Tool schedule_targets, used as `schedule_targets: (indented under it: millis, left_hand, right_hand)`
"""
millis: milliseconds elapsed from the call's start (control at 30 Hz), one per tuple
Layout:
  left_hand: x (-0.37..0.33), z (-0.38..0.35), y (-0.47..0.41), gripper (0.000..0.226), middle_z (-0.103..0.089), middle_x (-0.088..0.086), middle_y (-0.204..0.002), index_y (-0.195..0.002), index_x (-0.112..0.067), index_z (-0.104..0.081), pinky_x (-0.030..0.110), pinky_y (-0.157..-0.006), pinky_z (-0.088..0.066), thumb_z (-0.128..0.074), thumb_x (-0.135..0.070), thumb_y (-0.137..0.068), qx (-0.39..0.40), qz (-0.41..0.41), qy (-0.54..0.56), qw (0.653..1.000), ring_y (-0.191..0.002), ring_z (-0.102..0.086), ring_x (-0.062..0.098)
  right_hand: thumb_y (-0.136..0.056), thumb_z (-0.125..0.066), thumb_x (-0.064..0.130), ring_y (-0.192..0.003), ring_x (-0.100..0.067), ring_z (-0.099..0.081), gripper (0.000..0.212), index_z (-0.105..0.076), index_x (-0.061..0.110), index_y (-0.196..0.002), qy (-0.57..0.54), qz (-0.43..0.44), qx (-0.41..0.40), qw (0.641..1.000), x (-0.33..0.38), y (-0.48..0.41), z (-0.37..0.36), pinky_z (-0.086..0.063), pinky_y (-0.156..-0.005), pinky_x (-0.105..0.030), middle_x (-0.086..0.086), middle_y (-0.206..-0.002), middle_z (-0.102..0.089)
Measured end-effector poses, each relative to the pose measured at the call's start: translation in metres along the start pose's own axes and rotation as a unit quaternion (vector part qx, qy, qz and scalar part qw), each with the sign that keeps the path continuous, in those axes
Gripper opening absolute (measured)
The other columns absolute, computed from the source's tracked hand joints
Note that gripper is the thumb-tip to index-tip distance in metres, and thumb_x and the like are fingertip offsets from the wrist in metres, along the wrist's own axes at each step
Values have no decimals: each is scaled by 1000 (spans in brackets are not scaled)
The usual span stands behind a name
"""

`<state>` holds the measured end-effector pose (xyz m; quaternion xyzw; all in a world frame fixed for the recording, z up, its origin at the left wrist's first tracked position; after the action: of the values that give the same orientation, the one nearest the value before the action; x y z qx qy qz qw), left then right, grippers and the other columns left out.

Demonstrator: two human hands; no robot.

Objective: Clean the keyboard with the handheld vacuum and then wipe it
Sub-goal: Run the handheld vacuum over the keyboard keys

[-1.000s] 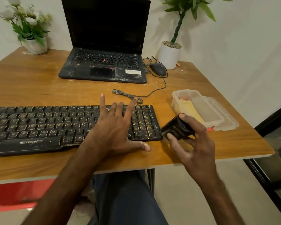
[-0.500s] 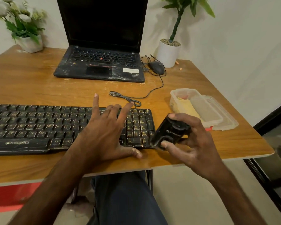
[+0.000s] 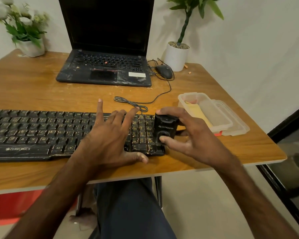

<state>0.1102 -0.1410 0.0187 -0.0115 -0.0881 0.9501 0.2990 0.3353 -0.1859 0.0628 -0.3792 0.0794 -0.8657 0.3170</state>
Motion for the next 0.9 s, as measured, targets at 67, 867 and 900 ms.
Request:
schedule_targets:
  millis: [67,867,900]
  left_hand:
    - [0,2,0,137,-45,20,-149,-157,-10,-3,71,-114,12,-18,-107,-61,0,-1,-9,1000,-139,-45,33]
    - [-2,3,1,130,-30,11,-159,-154,-15,10,69,-114,13,-11,-105,-63,31,12,-18,999,-148,-29,25]
    - [-2,3,1,130,-29,11,-160,-154,-15,10,69,-114,14,-12,-105,-63,31,12,-17,999,-148,-29,25]
  right_hand:
    - [-89,-71,13,-115,-7,-57,60,-40,30,-137,18,-11,-21,1000,-4,-12,-2,-58,-83,-26,17,-127,-51]
    - [-88,-72,15,-114,-8,-57,60,-40,32,-136,10,-8,-5,1000,-7,-14,-3,-58,-82,-26,24,-126,-50]
    - [-88,-71,14,-115,-5,-56,60,-40,30,-137,16,-9,-22,1000,-9,-18,-4,-58,-83,-26,30,-125,-48]
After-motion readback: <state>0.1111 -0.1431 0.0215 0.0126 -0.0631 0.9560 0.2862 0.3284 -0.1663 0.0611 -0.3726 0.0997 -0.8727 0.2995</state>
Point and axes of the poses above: each hand's wrist, its own y-axis away from the middle knuckle, its own z-axis out of the back of the hand, x = y × z, the point moved 2 cm from there along -y, towards the middle knuckle
